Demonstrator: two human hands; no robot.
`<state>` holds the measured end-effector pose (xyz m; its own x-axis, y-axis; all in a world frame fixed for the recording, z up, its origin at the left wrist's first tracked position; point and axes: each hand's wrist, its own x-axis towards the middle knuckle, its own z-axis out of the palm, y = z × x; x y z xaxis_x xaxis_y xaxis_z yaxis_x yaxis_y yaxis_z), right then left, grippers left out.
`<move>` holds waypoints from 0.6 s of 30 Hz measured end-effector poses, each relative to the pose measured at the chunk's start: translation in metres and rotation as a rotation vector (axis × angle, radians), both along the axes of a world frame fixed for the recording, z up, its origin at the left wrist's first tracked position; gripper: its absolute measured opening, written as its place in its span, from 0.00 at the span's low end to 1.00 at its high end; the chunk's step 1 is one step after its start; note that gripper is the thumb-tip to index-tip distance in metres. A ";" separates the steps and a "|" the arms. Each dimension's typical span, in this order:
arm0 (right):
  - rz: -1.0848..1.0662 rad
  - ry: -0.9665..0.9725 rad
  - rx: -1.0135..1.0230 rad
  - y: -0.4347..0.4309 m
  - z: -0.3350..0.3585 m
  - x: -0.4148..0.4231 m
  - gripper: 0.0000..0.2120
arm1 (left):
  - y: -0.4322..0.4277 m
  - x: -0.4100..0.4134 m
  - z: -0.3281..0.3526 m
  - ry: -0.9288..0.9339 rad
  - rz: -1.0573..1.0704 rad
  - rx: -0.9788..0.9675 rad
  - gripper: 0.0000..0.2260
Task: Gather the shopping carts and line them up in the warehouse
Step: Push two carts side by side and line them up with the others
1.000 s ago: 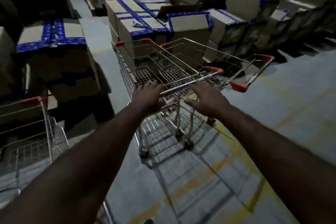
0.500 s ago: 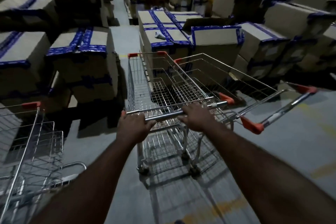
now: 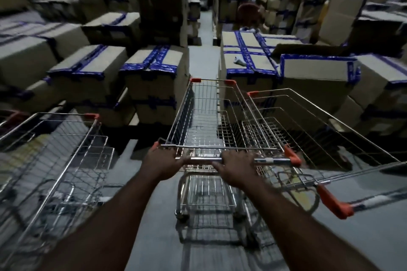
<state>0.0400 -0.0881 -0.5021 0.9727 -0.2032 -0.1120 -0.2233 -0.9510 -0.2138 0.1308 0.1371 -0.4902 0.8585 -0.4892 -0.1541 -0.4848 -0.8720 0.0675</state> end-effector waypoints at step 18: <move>0.196 -0.080 0.013 0.101 0.006 -0.001 0.18 | 0.128 -0.040 0.024 0.111 0.119 -0.092 0.22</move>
